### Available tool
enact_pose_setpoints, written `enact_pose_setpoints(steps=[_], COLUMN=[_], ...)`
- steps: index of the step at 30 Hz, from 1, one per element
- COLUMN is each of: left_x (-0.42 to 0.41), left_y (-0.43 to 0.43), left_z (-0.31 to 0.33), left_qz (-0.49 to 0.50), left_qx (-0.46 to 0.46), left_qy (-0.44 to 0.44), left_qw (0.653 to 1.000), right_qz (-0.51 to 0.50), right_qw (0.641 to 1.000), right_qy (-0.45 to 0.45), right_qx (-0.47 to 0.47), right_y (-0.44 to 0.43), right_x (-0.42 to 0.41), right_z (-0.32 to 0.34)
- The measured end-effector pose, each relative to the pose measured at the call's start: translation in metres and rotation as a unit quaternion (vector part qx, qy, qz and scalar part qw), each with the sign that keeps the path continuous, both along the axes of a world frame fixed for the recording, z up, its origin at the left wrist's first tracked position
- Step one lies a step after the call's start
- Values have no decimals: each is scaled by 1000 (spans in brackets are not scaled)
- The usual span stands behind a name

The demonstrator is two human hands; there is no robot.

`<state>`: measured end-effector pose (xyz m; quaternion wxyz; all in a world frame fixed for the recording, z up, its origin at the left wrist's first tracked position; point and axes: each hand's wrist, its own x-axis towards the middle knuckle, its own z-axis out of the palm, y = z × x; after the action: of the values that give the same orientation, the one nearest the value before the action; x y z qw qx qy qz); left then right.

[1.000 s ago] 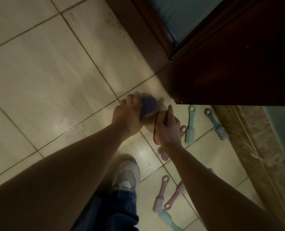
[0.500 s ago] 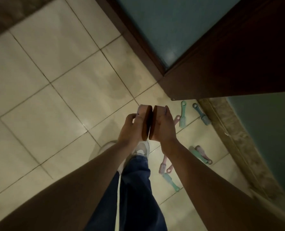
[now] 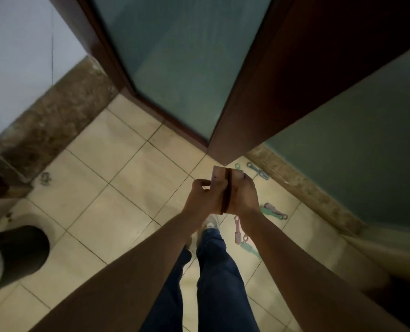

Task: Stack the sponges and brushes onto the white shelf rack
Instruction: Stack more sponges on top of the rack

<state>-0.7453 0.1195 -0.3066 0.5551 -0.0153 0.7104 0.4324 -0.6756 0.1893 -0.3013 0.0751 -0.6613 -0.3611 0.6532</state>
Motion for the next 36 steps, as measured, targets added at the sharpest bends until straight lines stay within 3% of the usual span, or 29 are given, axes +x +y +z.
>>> enact_pose_setpoints(steps=[9, 20, 29, 36], left_x=[21, 77, 157, 244], left_y=[15, 54, 79, 90], left_z=[132, 227, 293, 338], left_qz=[-192, -295, -368, -417], left_qx=[14, 91, 192, 251], left_qy=[14, 60, 79, 23], left_qw=[981, 949, 906, 873], right_qz=[-79, -220, -341, -394], right_qw=[992, 958, 881, 838], right_qy=[42, 49, -56, -34], right_qx=[85, 176, 323, 376], right_y=[-12, -22, -33, -46], right_x=[57, 136, 211, 289], right_z=[141, 240, 279, 319])
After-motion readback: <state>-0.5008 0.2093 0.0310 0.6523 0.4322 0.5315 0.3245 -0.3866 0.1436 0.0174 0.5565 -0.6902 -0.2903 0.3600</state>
